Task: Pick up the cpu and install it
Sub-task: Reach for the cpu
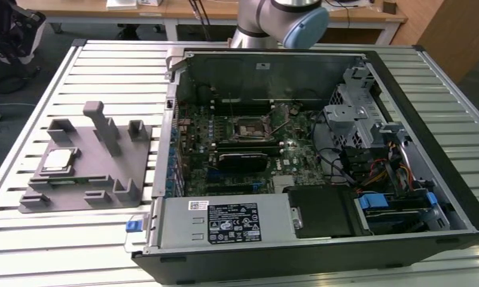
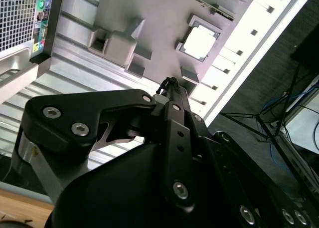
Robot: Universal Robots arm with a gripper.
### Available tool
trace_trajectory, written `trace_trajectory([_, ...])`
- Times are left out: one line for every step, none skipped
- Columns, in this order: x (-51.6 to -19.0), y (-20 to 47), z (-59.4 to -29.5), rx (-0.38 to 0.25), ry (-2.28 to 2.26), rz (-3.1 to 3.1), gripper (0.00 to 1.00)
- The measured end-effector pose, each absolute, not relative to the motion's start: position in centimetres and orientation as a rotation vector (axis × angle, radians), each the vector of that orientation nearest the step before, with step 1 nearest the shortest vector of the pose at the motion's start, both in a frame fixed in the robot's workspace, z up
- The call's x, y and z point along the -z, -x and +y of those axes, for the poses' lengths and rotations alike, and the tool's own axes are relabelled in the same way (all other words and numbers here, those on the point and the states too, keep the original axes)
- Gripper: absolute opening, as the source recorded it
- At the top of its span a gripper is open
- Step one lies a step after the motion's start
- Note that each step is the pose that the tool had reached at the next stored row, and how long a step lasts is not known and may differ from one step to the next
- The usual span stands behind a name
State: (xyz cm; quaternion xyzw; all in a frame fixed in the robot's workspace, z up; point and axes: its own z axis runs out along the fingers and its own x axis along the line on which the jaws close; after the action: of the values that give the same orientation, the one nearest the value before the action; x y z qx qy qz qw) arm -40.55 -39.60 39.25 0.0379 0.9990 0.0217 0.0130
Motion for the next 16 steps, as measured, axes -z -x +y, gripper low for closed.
trace_trajectory([-39.2,40.8,-39.6,-0.068,-0.118,3.112,0.11])
trace_trajectory([-39.2,41.0,-39.6,-0.068,-0.118,3.112,0.11])
trace_trajectory([-39.2,41.3,-39.6,-0.068,-0.118,3.112,0.11])
trace_trajectory([-39.2,41.6,-39.6,-0.068,-0.118,3.113,0.11])
trace_trajectory([-39.2,41.8,-39.6,-0.068,-0.118,3.112,0.11])
trace_trajectory([-39.2,42.1,-39.6,-0.068,-0.118,3.113,0.11])
trace_trajectory([-39.2,42.3,-39.6,-0.068,-0.118,3.113,0.11])
trace_trajectory([-39.2,42.6,-39.6,-0.068,-0.118,3.112,0.11])
trace_trajectory([-39.2,42.9,-39.6,-0.068,-0.118,3.112,0.11])
trace_trajectory([-39.2,43.1,-39.6,-0.068,-0.118,3.113,0.11])
trace_trajectory([-39.2,43.4,-39.6,-0.068,-0.118,3.112,0.11])
trace_trajectory([-39.2,43.6,-39.5,-0.068,-0.118,3.112,0.11])
trace_trajectory([-39.2,43.9,-39.5,-0.068,-0.118,3.112,0.11])
trace_trajectory([-39.2,44.1,-39.5,-0.068,-0.118,3.112,0.11])
trace_trajectory([-39.2,44.3,-39.5,-0.068,-0.118,3.113,0.11])
trace_trajectory([-39.2,44.4,-39.5,-0.068,-0.118,3.113,0.11])
